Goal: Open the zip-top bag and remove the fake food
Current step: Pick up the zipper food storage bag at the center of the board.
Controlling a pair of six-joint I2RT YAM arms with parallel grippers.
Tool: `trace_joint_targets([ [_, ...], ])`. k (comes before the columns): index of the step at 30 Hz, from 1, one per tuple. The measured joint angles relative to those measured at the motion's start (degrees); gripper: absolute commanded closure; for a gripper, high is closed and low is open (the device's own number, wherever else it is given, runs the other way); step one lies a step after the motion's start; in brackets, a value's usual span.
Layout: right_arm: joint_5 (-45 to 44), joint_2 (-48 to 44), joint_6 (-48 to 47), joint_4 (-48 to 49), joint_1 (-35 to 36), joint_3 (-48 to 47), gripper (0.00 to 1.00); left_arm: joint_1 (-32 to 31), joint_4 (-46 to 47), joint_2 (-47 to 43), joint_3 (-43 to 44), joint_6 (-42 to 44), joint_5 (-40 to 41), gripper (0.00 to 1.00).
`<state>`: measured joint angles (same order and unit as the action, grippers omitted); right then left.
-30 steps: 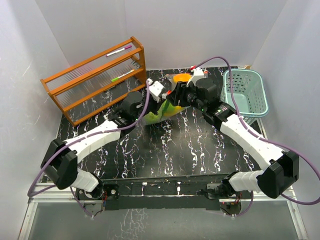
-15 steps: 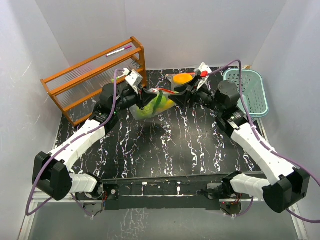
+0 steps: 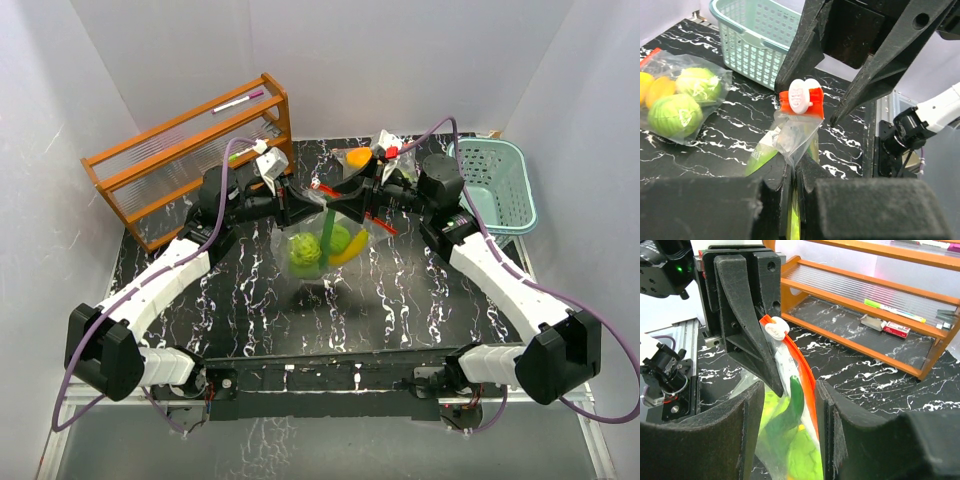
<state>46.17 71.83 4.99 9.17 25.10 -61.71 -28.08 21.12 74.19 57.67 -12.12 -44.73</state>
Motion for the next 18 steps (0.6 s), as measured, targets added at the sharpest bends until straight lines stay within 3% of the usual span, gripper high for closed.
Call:
trace_joint_targets([
  [8, 2.4, 0.1, -0.7, 1.1, 0.0, -0.9, 0.56, 0.2, 2.5, 0.1, 0.0, -2.4, -4.7, 1.0],
  [13, 1.8, 0.8, -0.9, 1.8, 0.0, -2.3, 0.48, 0.2, 2.7, 0.1, 0.0, -2.7, -7.2, 1.0],
  [15, 1.6, 0.8, -1.0, 2.1, 0.0, -2.3, 0.54, 0.2, 2.7, 0.1, 0.0, -2.7, -7.8, 1.0],
  [18, 2.6, 1.4, -0.8, 2.7, 0.0, -2.4, 0.8, 0.2, 2.7, 0.1, 0.0, -2.7, -8.3, 1.0],
])
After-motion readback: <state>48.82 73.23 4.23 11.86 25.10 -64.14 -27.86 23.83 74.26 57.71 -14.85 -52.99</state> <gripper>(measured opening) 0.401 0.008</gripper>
